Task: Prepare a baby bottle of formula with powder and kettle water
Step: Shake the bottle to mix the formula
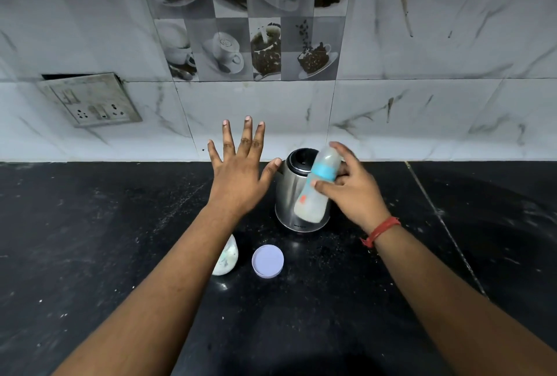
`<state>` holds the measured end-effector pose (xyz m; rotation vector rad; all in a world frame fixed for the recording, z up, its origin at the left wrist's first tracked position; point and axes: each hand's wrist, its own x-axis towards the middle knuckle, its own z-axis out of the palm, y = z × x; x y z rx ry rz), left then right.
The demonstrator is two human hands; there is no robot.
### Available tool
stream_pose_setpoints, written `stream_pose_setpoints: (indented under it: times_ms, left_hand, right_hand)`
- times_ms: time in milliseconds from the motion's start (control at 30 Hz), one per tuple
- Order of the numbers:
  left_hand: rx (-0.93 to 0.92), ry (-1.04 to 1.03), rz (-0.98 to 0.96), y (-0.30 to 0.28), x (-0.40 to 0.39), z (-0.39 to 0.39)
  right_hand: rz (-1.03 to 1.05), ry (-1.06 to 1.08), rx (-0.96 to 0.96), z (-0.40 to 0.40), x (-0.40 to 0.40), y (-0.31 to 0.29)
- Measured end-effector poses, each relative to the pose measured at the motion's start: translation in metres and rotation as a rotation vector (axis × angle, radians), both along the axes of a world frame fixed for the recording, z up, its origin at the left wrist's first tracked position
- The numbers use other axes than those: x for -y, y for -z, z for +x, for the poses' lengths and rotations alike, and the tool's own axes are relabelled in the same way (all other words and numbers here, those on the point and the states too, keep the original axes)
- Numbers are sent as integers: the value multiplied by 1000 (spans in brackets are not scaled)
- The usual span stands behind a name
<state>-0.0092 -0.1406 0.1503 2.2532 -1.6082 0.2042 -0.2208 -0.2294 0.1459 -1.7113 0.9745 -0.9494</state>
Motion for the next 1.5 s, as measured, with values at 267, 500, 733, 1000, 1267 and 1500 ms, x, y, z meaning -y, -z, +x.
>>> stream_pose_setpoints:
  times_ms: [267, 500, 733, 1000, 1267, 1500]
  left_hand:
    - [-9, -10, 12, 4, 0, 3]
    - [-8, -10, 6, 2, 4, 2]
    - [-5, -9, 5, -2, 5, 1]
    - [15, -2, 9, 0, 6, -1]
    - [7, -11, 7, -1, 4, 2]
    - [9, -12, 20, -1, 3, 2]
  right_hand:
    - [-19, 86, 172, -4, 6, -6]
    - [14, 258, 461, -4, 11, -22]
    - [12, 129, 174, -6, 15, -15]
    - [-24, -41, 54, 0, 0, -19]
    - [-52, -188, -78, 2, -6, -6]
    - [-48, 81, 144, 12, -15, 1]
